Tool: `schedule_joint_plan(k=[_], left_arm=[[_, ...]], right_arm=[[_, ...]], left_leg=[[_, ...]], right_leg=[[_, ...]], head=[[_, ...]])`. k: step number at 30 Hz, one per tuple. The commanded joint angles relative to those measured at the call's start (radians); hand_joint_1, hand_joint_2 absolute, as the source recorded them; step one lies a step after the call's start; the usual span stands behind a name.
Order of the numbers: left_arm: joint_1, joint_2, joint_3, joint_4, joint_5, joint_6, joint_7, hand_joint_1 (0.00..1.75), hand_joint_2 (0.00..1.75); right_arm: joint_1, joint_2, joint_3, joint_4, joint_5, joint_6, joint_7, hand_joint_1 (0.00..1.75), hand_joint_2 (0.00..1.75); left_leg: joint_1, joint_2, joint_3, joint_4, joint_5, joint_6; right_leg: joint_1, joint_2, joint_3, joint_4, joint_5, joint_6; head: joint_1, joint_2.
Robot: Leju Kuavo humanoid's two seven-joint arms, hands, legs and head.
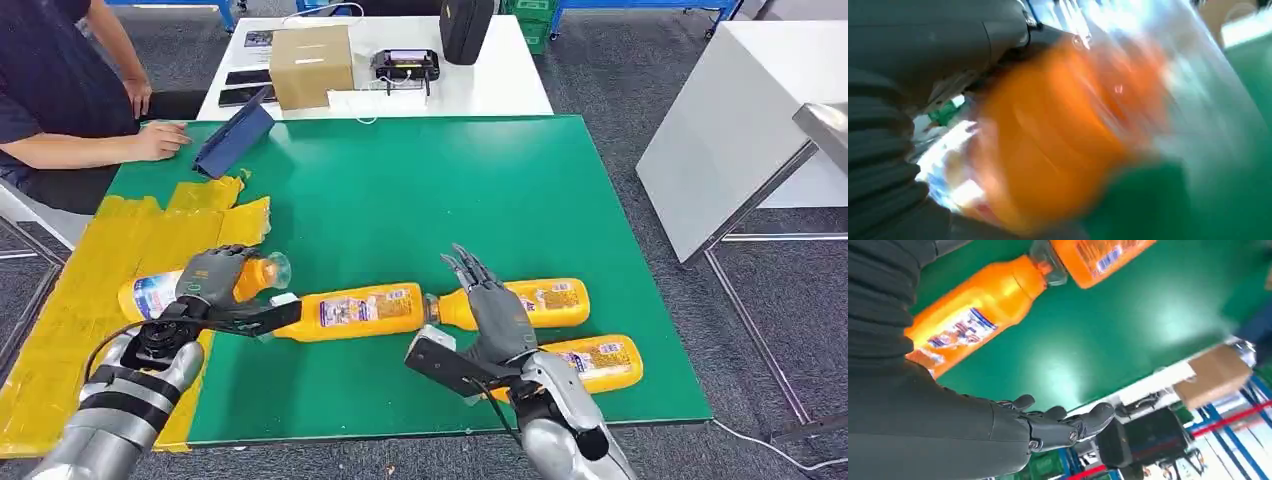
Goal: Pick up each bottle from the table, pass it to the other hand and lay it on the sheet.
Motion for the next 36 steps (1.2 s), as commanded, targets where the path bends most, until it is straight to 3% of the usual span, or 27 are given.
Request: schedule_joint_plan(k=[1, 3, 4, 18, 22, 29, 36], left_arm=[[-0.139, -0.057, -0.043, 0.203, 0.081, -0.042, -0.083, 0.00, 0.00], [-0.169, -0.072, -0.062, 0.210, 0.117, -0.067, -0.114, 0.00, 0.00], [-0.177, -0.074, -0.075, 0.209, 0.128, -0.074, -0.112, 0.00, 0.00], [-0.187, -0.066, -0.116, 0.147, 0.241, -0.130, -0.170, 0.00, 0.00], [-0.186, -0.076, -0.100, 0.086, 0.364, -0.167, -0.212, 0.00, 0.00], [-0.072, -0.118, 0.007, -0.163, 0.702, -0.221, -0.247, 0.00, 0.00], [0.047, -0.204, 0.109, -0.398, 0.956, -0.214, -0.236, 0.00, 0.00]], right_arm=[[-0.299, -0.019, 0.005, 0.424, -0.015, 0.090, -0.013, 0.00, 1.75], [-0.426, -0.027, 0.033, 0.574, -0.029, 0.197, -0.005, 0.00, 1.75], [-0.458, -0.018, 0.029, 0.624, -0.034, 0.197, -0.024, 0.00, 1.75], [-0.504, 0.014, 0.074, 0.720, -0.051, 0.214, -0.086, 0.00, 1.75], [-0.516, 0.038, 0.146, 0.763, -0.049, 0.231, -0.132, 0.00, 1.75], [-0.547, 0.095, 0.223, 0.836, -0.036, 0.184, -0.187, 0.00, 1.75], [-0.553, 0.143, 0.258, 0.855, -0.039, 0.172, -0.216, 0.00, 1.75]], left_leg=[[0.002, -0.002, -0.001, 0.002, 0.001, -0.001], [0.001, 0.000, -0.002, 0.001, 0.002, 0.000], [0.001, -0.001, -0.004, 0.002, 0.003, 0.000], [0.001, -0.002, -0.011, 0.002, 0.008, 0.001], [0.001, -0.001, -0.012, 0.002, 0.008, 0.001], [0.001, -0.001, -0.011, 0.002, 0.007, 0.000], [0.000, 0.000, -0.013, 0.001, 0.008, 0.001]], right_leg=[[0.001, 0.006, 0.000, 0.000, 0.001, -0.002], [0.000, 0.003, -0.001, 0.000, 0.002, 0.000], [0.001, 0.006, -0.003, 0.001, 0.003, 0.001], [0.001, 0.004, -0.009, 0.002, 0.007, 0.003], [0.001, 0.004, -0.011, 0.002, 0.008, 0.003], [0.001, 0.007, -0.010, 0.002, 0.007, 0.003], [0.001, 0.003, -0.012, 0.001, 0.008, 0.004]], head=[[0.000, 0.000], [0.000, 0.000], [0.000, 0.000], [0.000, 0.000], [0.000, 0.000], [0.000, 0.000], [0.000, 0.000]])
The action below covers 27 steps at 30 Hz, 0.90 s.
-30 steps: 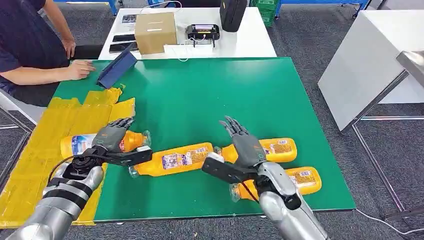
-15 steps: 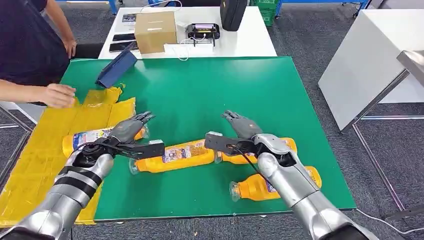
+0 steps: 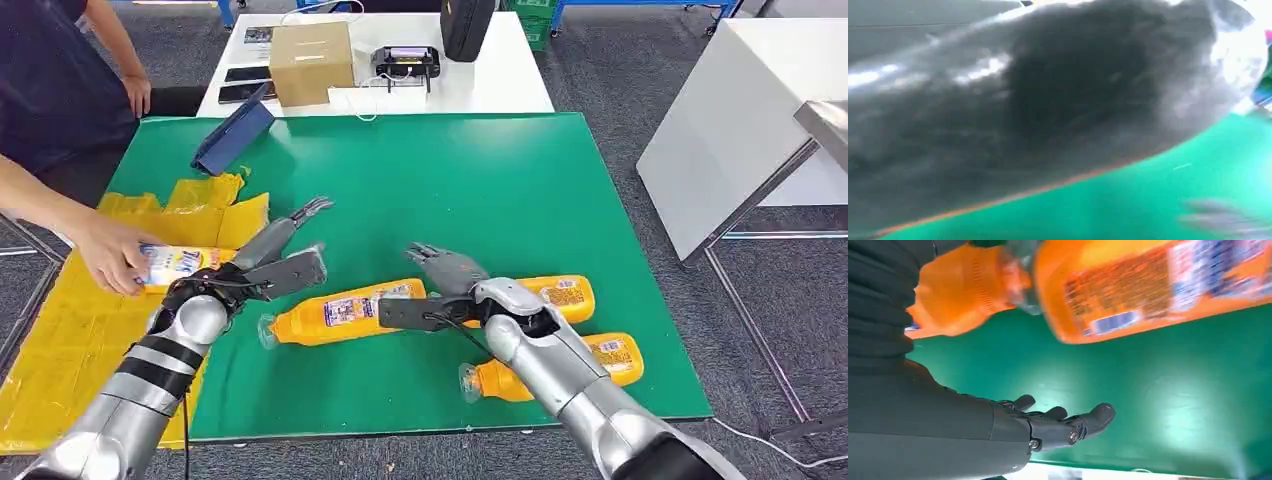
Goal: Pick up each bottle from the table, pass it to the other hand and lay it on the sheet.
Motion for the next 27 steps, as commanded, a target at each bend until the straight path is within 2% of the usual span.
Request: schedule_joint_plan(k=[1, 10, 15, 18, 19, 20, 27], left_arm=[[0.123, -0.107, 0.128, -0.293, 0.226, -0.024, 0.014, 0.00, 0.00], [0.131, -0.109, 0.117, -0.311, 0.258, -0.033, 0.012, 0.00, 0.00], [0.156, -0.109, 0.077, -0.378, 0.265, -0.031, 0.000, 0.00, 0.00], [0.151, -0.118, 0.067, -0.383, 0.284, -0.026, -0.001, 0.00, 0.00], [0.141, -0.119, 0.057, -0.375, 0.284, -0.027, -0.001, 0.00, 0.00], [0.138, -0.126, 0.055, -0.369, 0.301, -0.029, -0.004, 0.00, 0.00], [0.133, -0.129, 0.038, -0.363, 0.316, -0.032, -0.011, 0.00, 0.00]], right_arm=[[-0.071, 0.067, 0.102, 0.138, -0.003, -0.013, -0.027, 0.00, 1.75], [-0.071, 0.070, 0.117, 0.168, 0.003, -0.018, -0.034, 0.00, 1.75], [-0.071, 0.086, 0.156, 0.279, 0.027, -0.027, -0.055, 0.00, 1.75], [-0.087, 0.098, 0.217, 0.385, 0.063, 0.046, -0.075, 0.00, 1.75], [-0.090, 0.101, 0.238, 0.422, 0.071, 0.067, -0.095, 1.48, 1.75], [-0.089, 0.103, 0.256, 0.446, 0.081, 0.075, -0.108, 1.75, 1.75], [-0.065, 0.104, 0.281, 0.488, 0.092, 0.070, -0.133, 1.75, 1.75]], left_leg=[[0.001, 0.001, 0.001, 0.001, -0.002, -0.001], [0.001, -0.001, 0.001, 0.001, -0.002, -0.001], [0.001, -0.001, 0.002, 0.000, -0.001, -0.001], [0.001, -0.002, 0.002, 0.000, -0.001, -0.001], [0.001, -0.001, 0.003, 0.001, -0.002, -0.002], [0.001, -0.002, 0.001, 0.000, -0.001, -0.001], [0.001, -0.004, 0.004, -0.001, 0.000, -0.001]], right_leg=[[0.000, 0.006, 0.000, 0.001, -0.001, -0.001], [0.000, 0.006, 0.001, 0.001, -0.001, -0.002], [0.000, 0.004, 0.002, 0.000, -0.001, -0.001], [0.000, 0.004, 0.002, -0.001, -0.001, -0.001], [0.001, 0.006, 0.003, 0.000, -0.002, -0.002], [0.000, 0.003, 0.001, 0.000, -0.001, -0.001], [0.000, 0.001, 0.004, -0.001, -0.001, -0.002]], head=[[0.000, 0.000], [0.000, 0.000], [0.000, 0.000], [0.000, 0.000], [0.000, 0.000], [0.000, 0.000], [0.000, 0.000]])
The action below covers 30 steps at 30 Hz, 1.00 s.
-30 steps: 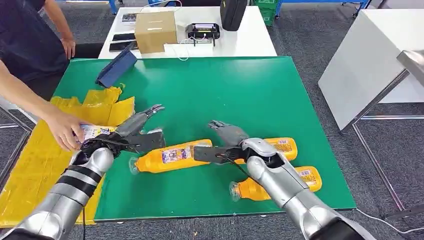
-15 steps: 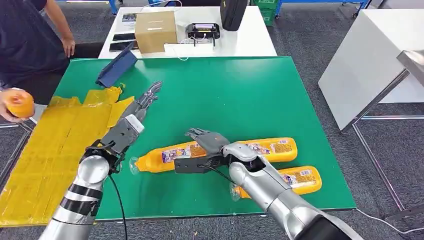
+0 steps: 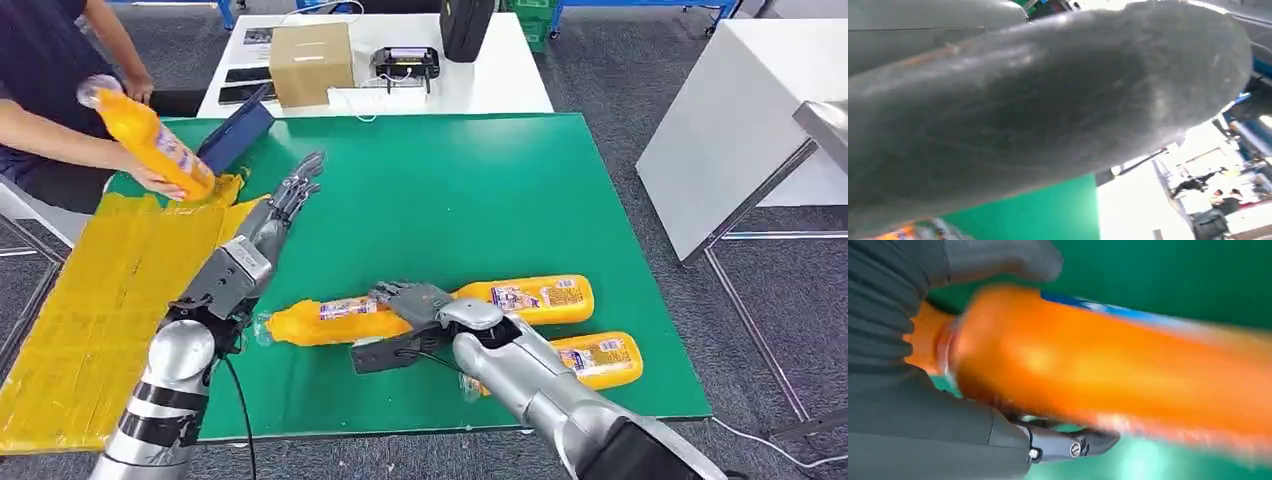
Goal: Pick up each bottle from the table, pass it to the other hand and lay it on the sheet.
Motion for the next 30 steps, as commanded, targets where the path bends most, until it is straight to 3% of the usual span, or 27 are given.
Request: schedule_joint_plan(k=[1, 8, 13, 15, 16, 17, 19, 20, 22, 25, 30], left_arm=[[-0.033, -0.006, -0.040, 0.024, 0.010, -0.004, -0.001, 0.00, 0.00], [-0.029, -0.015, -0.050, 0.010, 0.018, 0.005, -0.009, 0.00, 0.00], [-0.020, -0.029, -0.028, 0.002, 0.009, 0.040, 0.002, 0.00, 0.00], [0.023, -0.043, 0.023, -0.044, 0.002, 0.101, 0.017, 0.00, 0.00], [0.034, -0.036, 0.029, -0.060, 0.001, 0.101, 0.017, 0.00, 0.00], [0.063, -0.056, 0.070, -0.094, 0.013, 0.142, 0.023, 0.00, 0.00], [0.110, -0.082, 0.142, -0.149, 0.065, 0.215, 0.027, 0.00, 0.00], [0.122, -0.083, 0.165, -0.167, 0.105, 0.237, 0.022, 0.00, 1.75], [0.123, -0.064, 0.195, -0.160, 0.154, 0.285, 0.034, 0.00, 1.75], [0.128, -0.065, 0.197, -0.132, 0.164, 0.292, 0.034, 0.00, 1.75], [0.131, -0.063, 0.147, -0.108, 0.257, 0.248, 0.075, 0.00, 1.75]], right_arm=[[0.005, 0.005, 0.103, 0.182, 0.012, 0.019, -0.012, 1.75, 1.75], [0.032, 0.006, 0.148, 0.229, 0.079, -0.017, 0.021, 1.75, 1.75], [0.049, 0.018, 0.092, 0.233, 0.086, -0.104, 0.112, 1.75, 1.75], [0.085, 0.004, -0.033, 0.152, 0.036, -0.293, 0.155, 1.75, 1.75], [0.084, 0.000, -0.034, 0.141, 0.040, -0.290, 0.156, 1.75, 1.75], [0.154, -0.006, -0.170, 0.020, -0.041, -0.432, 0.137, 1.75, 1.75], [0.289, 0.003, -0.383, -0.252, -0.238, -0.493, 0.051, 1.75, 1.75], [0.334, 0.004, -0.434, -0.376, -0.300, -0.469, 0.043, 1.75, 1.75], [0.417, 0.014, -0.505, -0.657, -0.380, -0.493, -0.004, 1.75, 1.75], [0.477, 0.010, -0.487, -0.856, -0.414, -0.502, -0.015, 1.75, 1.75], [0.471, -0.004, -0.411, -0.896, -0.426, -0.527, -0.022, 1.75, 1.75]], left_leg=[[0.001, -0.002, 0.004, -0.001, 0.000, -0.001], [0.002, -0.003, 0.006, -0.001, 0.000, -0.002], [0.002, -0.002, 0.011, -0.002, 0.000, -0.002], [0.002, -0.001, 0.012, -0.002, 0.000, -0.002], [0.002, 0.001, 0.013, -0.001, -0.001, -0.002], [0.002, -0.002, 0.012, -0.002, -0.001, -0.004], [0.003, -0.001, 0.011, -0.002, -0.001, -0.004], [0.003, 0.000, 0.012, -0.002, -0.001, -0.004], [0.002, 0.000, 0.008, 0.000, -0.001, -0.003], [0.001, 0.000, -0.005, 0.001, 0.004, -0.003], [0.002, -0.007, -0.006, 0.002, 0.002, -0.004]], right_leg=[[0.001, 0.002, 0.004, -0.002, 0.000, -0.001], [0.001, 0.001, 0.006, -0.002, 0.000, -0.002], [0.001, 0.002, 0.008, -0.002, 0.000, -0.002], [0.001, 0.003, 0.006, -0.002, 0.000, -0.003], [0.001, 0.004, 0.003, -0.002, 0.000, -0.003], [0.001, 0.003, 0.001, -0.002, 0.000, -0.004], [0.002, 0.005, -0.001, -0.003, -0.001, -0.006], [0.002, 0.006, -0.001, -0.002, -0.001, -0.007], [0.002, 0.006, -0.003, 0.000, 0.000, -0.007], [0.002, 0.005, -0.005, 0.003, 0.004, -0.002], [0.002, 0.002, -0.005, 0.002, 0.001, -0.005]], head=[[-0.001, 0.000], [0.000, 0.000], [0.000, 0.000], [0.000, 0.000], [0.000, 0.000], [0.000, 0.000], [0.000, 0.000], [-0.001, 0.000], [0.000, 0.000], [0.000, 0.000], [0.000, 0.000]])
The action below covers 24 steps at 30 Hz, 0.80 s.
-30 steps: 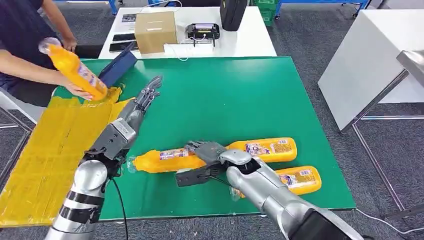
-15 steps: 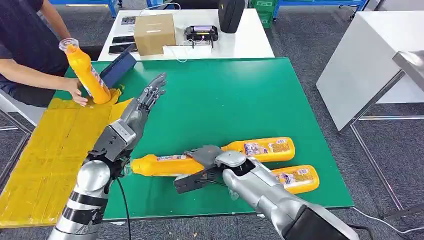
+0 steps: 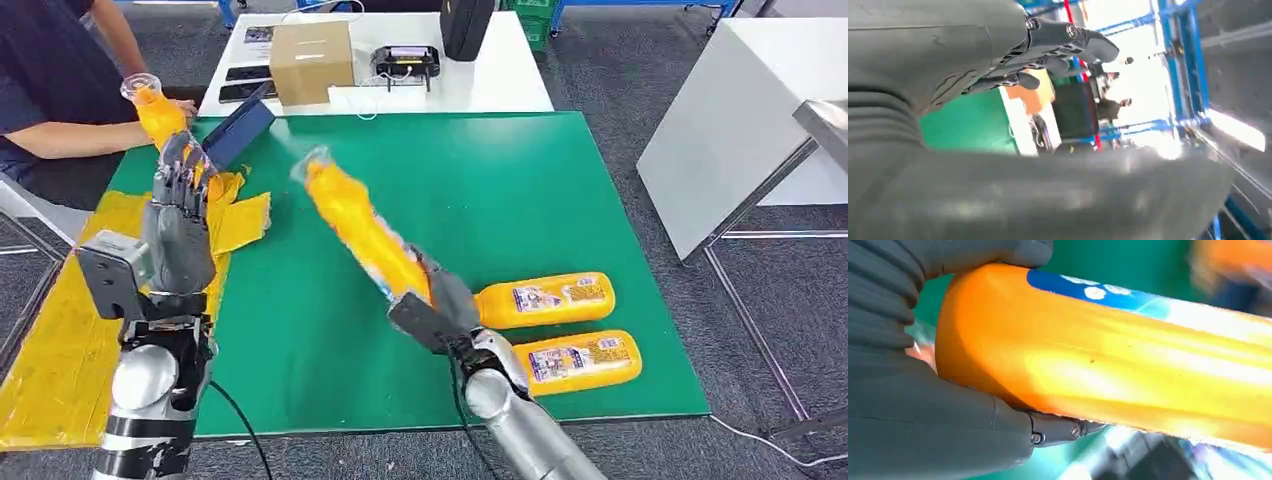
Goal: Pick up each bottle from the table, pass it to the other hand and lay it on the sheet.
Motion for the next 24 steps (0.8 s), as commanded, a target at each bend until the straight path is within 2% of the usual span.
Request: schedule_joint_plan(k=[1, 3, 5, 7, 9, 20, 21, 24], left_arm=[[0.000, -0.019, -0.003, 0.037, 0.094, -0.040, 0.047, 0.00, 1.75], [-0.005, -0.006, -0.026, 0.050, 0.169, -0.100, 0.088, 0.00, 1.75], [-0.004, -0.006, -0.032, 0.055, 0.178, -0.110, 0.092, 0.00, 1.75], [0.005, 0.014, -0.068, 0.066, 0.258, -0.201, 0.140, 0.00, 1.75], [0.020, 0.017, -0.095, 0.066, 0.276, -0.232, 0.142, 0.00, 1.75], [0.021, 0.019, -0.098, 0.061, 0.275, -0.232, 0.143, 0.00, 1.75], [0.022, 0.027, -0.113, 0.054, 0.280, -0.255, 0.145, 0.00, 1.75], [0.034, 0.032, -0.149, 0.031, 0.280, -0.293, 0.144, 0.00, 1.75]], right_arm=[[0.079, -0.024, -0.027, -0.356, -0.022, -0.024, -0.011, 1.75, 1.75], [0.068, -0.035, -0.004, -0.343, -0.006, -0.031, -0.019, 1.75, 1.75], [0.067, -0.034, 0.001, -0.344, -0.004, -0.030, -0.020, 1.75, 1.75], [0.062, -0.053, 0.036, -0.343, 0.019, -0.013, -0.020, 1.75, 1.75], [0.057, -0.062, 0.066, -0.339, 0.031, 0.004, -0.018, 1.75, 1.75], [0.054, -0.063, 0.070, -0.338, 0.031, 0.004, -0.017, 1.75, 1.75], [0.041, -0.075, 0.096, -0.334, 0.027, 0.050, -0.004, 1.75, 1.75], [0.026, -0.084, 0.160, -0.334, 0.059, 0.092, 0.000, 1.75, 1.75]], left_leg=[[0.000, -0.001, -0.001, 0.001, -0.001, 0.000], [0.001, -0.001, 0.001, 0.001, -0.003, -0.001], [0.000, -0.002, -0.001, 0.001, -0.002, -0.001], [0.001, -0.003, 0.001, 0.001, -0.002, -0.001], [0.001, 0.000, 0.000, 0.000, -0.002, -0.001], [0.000, 0.000, -0.003, -0.001, 0.000, 0.000], [0.000, 0.000, -0.001, 0.000, -0.002, -0.001], [0.000, 0.001, -0.002, 0.000, -0.001, -0.001]], right_leg=[[0.000, 0.002, 0.000, 0.000, -0.001, -0.001], [0.000, 0.006, 0.001, 0.001, -0.003, -0.001], [0.000, 0.003, -0.001, 0.001, -0.003, -0.001], [0.000, 0.003, 0.000, 0.001, -0.003, -0.002], [0.000, 0.005, -0.001, -0.001, -0.002, -0.002], [0.000, 0.003, -0.004, -0.001, -0.001, -0.001], [0.000, 0.004, -0.002, -0.001, -0.001, -0.001], [0.000, 0.005, -0.003, -0.001, -0.001, -0.001]], head=[[0.000, 0.000], [0.000, 0.000], [0.000, 0.000], [0.000, 0.000], [0.000, 0.000], [0.000, 0.000], [0.000, 0.000], [0.000, 0.000]])
